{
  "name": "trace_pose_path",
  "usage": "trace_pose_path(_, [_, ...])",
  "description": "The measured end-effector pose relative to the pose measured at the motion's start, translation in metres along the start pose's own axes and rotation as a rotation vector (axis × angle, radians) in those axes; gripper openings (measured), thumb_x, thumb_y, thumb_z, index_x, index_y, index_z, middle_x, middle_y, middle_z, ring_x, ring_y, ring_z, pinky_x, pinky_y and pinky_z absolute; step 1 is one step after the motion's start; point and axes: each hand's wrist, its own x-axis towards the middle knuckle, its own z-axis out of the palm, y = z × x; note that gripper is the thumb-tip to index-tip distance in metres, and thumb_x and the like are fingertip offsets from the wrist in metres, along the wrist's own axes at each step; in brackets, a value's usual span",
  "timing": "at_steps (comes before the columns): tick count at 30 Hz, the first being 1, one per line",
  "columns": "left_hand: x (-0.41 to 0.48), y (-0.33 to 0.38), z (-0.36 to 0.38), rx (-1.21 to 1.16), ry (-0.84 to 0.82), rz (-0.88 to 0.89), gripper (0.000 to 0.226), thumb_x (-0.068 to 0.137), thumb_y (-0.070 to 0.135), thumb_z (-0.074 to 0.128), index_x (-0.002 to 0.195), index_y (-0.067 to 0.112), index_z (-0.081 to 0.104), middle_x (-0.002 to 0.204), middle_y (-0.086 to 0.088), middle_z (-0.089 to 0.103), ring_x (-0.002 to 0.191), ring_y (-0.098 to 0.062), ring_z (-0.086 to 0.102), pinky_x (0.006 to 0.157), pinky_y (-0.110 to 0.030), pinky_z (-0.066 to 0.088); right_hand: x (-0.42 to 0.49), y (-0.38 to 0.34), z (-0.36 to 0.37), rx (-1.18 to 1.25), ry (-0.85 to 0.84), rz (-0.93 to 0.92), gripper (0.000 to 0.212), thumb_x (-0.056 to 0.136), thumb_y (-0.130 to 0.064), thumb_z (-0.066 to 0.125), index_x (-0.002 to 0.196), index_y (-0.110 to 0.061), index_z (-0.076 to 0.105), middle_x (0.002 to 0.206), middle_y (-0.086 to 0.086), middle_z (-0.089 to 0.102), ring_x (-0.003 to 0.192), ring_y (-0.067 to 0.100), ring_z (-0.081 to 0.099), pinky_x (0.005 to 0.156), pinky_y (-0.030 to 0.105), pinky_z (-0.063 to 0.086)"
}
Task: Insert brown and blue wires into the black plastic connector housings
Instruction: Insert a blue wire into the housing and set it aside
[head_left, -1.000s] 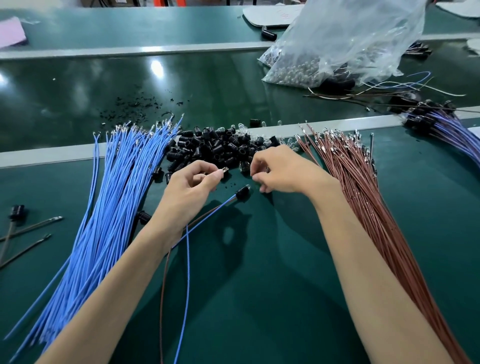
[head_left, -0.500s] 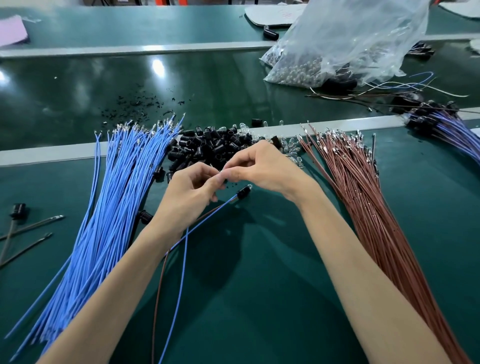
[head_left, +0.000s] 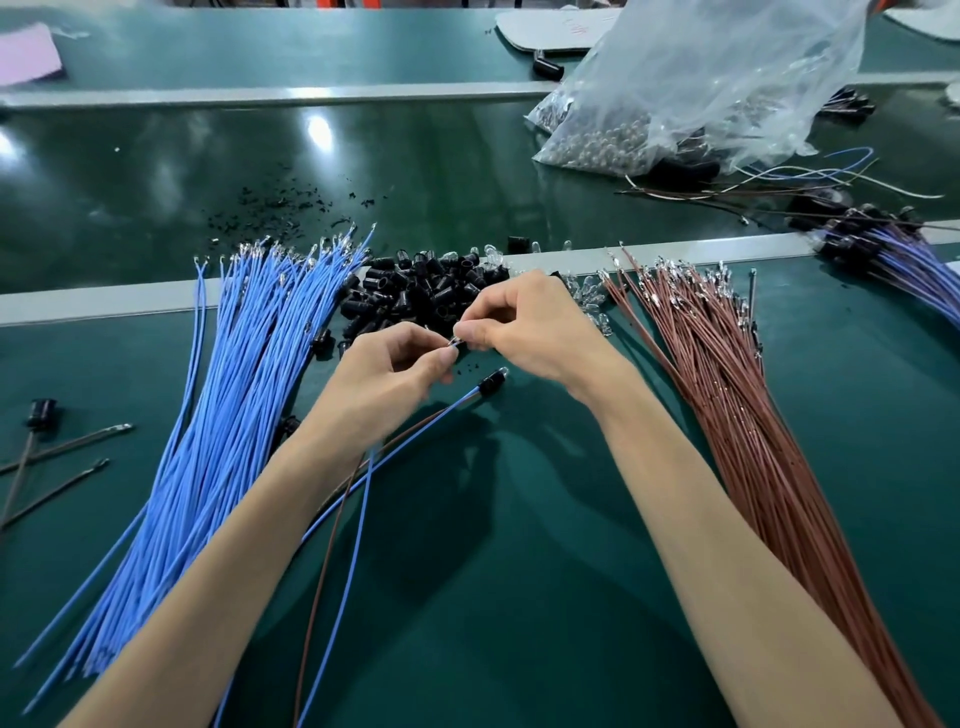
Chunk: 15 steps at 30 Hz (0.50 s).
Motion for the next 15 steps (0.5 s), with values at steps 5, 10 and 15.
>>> trace_pose_path(5, [0.0011,0.0043,-0.0056,-0.018,-0.017,-0.082,0.013,0.091,0.021,0.063,0.082,0.013,0.067,0.065,0.006,0.066,0.055,-0.004,0.049,0.067,-0.023,0.042,0.0005,-0.0041,0.0013,-0.026,0.006,-0.023,0.009,0.081,-0.014,0.072,0.073,-0.016,0.072,0.061,-0.004,0.063,0.059,0.006,0.053,0.059,0.016,0.043])
trace_pose_path(10, [0.0024,0.0055,-0.0087,-0.067,-0.074,-0.201,0.017,0.095,0.017,0.056,0.08,0.011,0.06,0.062,0.003,0.063,0.049,-0.001,0.052,0.054,-0.013,0.042,0.0004,-0.0018,0.0009,0.028,0.05,0.003,0.008,0.082,-0.014,0.072,0.074,-0.014,0.072,0.066,0.004,0.067,0.062,0.007,0.053,0.059,0.018,0.043])
trace_pose_path(15, [-0.0003,0.0083,-0.0088,-0.132,-0.093,-0.107,0.011,0.097,0.013,0.052,0.091,0.012,0.061,0.069,0.005,0.068,0.057,-0.003,0.056,0.061,-0.013,0.044,-0.0014,-0.0029,0.0043,0.081,-0.032,-0.013,0.008,0.083,-0.017,0.072,0.076,-0.015,0.073,0.061,-0.005,0.065,0.056,0.0,0.053,0.059,0.011,0.043])
